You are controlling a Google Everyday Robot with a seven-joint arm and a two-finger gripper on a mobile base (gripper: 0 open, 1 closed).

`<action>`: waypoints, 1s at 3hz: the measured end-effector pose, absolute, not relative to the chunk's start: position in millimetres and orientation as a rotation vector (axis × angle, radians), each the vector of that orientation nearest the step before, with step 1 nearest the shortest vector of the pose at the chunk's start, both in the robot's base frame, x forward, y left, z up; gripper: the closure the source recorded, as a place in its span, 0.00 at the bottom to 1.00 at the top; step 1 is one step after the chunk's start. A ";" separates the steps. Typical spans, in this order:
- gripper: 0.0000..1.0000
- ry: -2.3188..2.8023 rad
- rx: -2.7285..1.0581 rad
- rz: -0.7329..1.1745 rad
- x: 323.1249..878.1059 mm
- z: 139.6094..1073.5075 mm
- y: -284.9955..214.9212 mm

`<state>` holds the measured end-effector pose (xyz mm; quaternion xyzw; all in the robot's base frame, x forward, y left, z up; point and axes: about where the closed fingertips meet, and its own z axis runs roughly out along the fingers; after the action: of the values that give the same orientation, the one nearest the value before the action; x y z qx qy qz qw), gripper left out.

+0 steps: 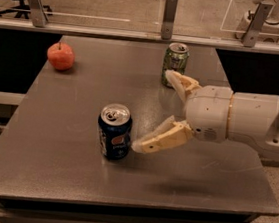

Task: Knock pepsi can over

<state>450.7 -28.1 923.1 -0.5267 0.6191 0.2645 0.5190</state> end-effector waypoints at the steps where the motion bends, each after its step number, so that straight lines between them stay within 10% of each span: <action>1: 0.00 1.395 -1.248 0.793 432.6 932.5 5.3; 3: 0.00 1.354 -1.277 0.890 409.7 931.1 31.2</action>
Offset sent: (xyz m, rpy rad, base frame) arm -0.0627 0.0796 0.0009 0.1900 0.1017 0.2520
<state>409.7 31.2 931.1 -0.5311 0.5634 0.3700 0.5135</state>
